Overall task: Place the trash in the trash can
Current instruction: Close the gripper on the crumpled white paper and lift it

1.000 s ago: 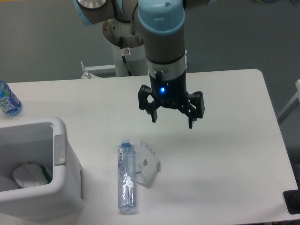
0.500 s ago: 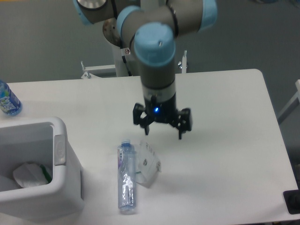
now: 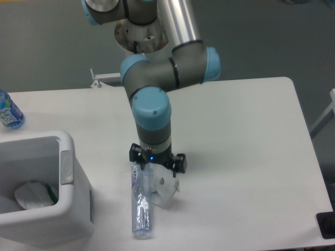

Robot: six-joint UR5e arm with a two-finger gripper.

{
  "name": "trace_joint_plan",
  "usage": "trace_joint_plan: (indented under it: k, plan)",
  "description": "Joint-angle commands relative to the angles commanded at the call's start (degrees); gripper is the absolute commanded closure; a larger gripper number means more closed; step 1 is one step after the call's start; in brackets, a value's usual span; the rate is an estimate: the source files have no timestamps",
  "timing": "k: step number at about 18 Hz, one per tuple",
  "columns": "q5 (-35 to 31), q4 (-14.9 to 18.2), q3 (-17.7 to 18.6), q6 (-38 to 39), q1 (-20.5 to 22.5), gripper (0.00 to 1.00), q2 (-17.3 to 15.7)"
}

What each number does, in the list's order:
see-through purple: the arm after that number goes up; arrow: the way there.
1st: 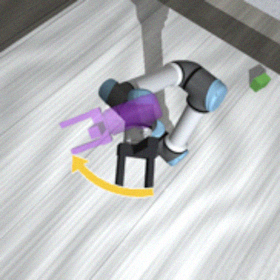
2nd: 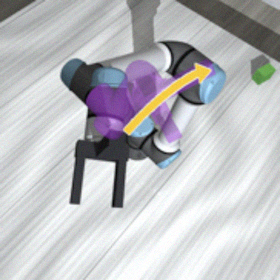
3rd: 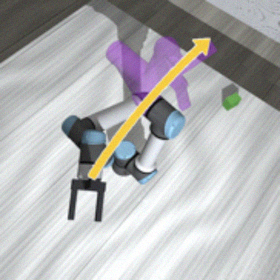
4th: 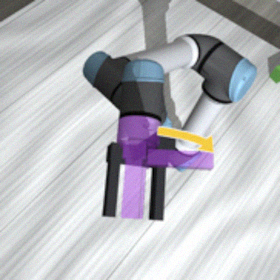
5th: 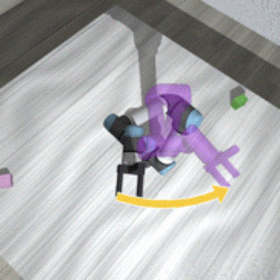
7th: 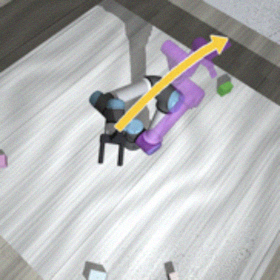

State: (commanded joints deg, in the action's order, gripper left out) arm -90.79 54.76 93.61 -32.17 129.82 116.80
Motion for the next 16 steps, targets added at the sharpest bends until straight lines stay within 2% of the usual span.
trace_joint_plan:
  k: [1, 4, 7, 8, 11, 16]
  plan:
    - [-0.3, -1.3, -0.1, 0.3, 0.0, 0.07, 0.4]
    - [-0.4, -2.5, -0.1, 4.1, 0.0, 0.49, 0.7]
    - [-0.4, -2.4, -0.4, 4.8, 0.1, 0.96, 0.5]
    - [-0.4, -2.4, -0.4, 4.7, 0.1, 1.0, 0.4]
    - [-0.3, -2.3, -1.6, 4.6, 0.3, 1.0, -0.5]
    - [0.6, -1.9, -3.9, 3.7, 2.6, 1.0, -6.3]
